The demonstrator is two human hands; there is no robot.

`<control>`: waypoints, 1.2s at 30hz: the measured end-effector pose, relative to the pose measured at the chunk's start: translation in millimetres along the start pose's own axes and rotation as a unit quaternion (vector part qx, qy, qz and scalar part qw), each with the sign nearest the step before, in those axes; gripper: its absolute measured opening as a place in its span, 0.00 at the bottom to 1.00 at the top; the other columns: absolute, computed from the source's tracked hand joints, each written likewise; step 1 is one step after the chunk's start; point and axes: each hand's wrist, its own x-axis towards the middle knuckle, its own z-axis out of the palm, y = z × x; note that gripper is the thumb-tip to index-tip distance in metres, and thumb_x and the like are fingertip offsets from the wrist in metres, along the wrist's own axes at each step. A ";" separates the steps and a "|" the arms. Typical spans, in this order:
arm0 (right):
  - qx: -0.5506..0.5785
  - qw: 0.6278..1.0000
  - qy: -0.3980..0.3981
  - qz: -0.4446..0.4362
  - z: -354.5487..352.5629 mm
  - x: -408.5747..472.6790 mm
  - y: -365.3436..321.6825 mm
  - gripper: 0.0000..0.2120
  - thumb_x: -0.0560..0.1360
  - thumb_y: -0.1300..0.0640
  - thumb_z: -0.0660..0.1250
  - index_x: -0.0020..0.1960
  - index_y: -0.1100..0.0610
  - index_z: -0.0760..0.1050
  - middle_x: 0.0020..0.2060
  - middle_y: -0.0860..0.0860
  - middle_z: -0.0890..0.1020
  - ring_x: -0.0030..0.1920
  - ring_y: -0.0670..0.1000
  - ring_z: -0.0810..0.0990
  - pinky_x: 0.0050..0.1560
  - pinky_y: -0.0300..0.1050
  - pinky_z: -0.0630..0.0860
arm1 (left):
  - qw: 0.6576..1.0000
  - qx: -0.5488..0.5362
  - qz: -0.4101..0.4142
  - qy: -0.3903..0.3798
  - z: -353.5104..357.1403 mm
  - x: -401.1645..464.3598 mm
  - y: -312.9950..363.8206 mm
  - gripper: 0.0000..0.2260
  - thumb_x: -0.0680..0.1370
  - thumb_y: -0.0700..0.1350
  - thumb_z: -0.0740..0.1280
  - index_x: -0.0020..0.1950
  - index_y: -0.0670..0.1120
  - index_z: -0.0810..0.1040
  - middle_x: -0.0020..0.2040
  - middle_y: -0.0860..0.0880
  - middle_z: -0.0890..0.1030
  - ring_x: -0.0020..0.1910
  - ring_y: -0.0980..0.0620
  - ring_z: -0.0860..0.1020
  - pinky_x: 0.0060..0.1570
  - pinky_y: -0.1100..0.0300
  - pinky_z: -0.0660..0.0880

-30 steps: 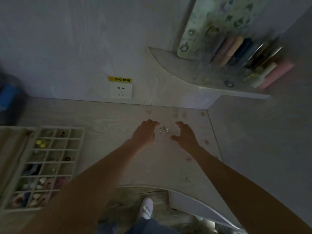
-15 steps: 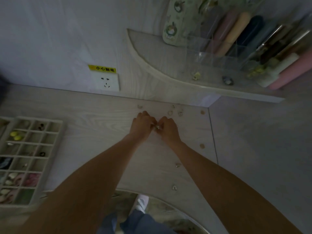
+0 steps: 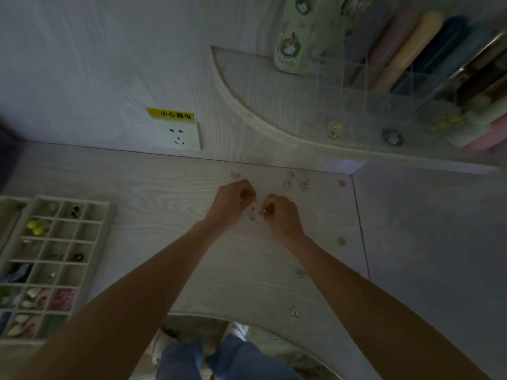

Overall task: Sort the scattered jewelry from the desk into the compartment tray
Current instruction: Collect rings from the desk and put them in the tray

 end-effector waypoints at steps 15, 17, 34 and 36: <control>0.098 0.995 -0.004 0.029 -19.5 3.5 -27.3 0.05 0.73 0.65 0.66 0.42 0.57 0.73 0.42 0.54 0.80 0.42 0.50 0.77 0.36 0.37 0.69 | 0.915 -0.377 -0.145 0.022 -62.7 -38.7 20.0 0.04 0.76 0.37 0.67 0.44 0.45 0.79 0.38 0.52 0.83 0.36 0.61 0.79 0.33 0.71 0.70; 0.118 0.992 -0.003 0.036 -20.0 3.8 -36.6 0.05 0.73 0.63 0.67 0.42 0.57 0.72 0.42 0.52 0.79 0.43 0.48 0.77 0.36 0.36 0.67 | 0.906 -0.398 -0.144 0.013 -71.0 -44.1 19.3 0.03 0.76 0.38 0.67 0.44 0.45 0.78 0.39 0.51 0.83 0.37 0.60 0.80 0.34 0.70 0.69; 0.421 0.890 -0.165 -0.058 31.5 -39.9 -199.9 0.09 0.74 0.72 0.65 0.42 0.61 0.70 0.35 0.61 0.78 0.32 0.45 0.82 0.38 0.36 0.79 | 0.863 -0.449 -0.215 0.086 -191.9 -126.8 -48.9 0.08 0.64 0.34 0.62 0.40 0.42 0.77 0.30 0.49 0.67 0.28 0.56 0.65 0.30 0.65 0.62; 0.391 0.897 -0.190 -0.083 43.9 -48.8 -220.1 0.07 0.74 0.71 0.65 0.47 0.62 0.71 0.36 0.62 0.79 0.33 0.45 0.82 0.40 0.36 0.79 | 0.919 -0.332 -0.186 0.103 -208.4 -135.9 -60.2 0.06 0.74 0.35 0.63 0.41 0.42 0.78 0.30 0.51 0.69 0.27 0.58 0.68 0.30 0.67 0.64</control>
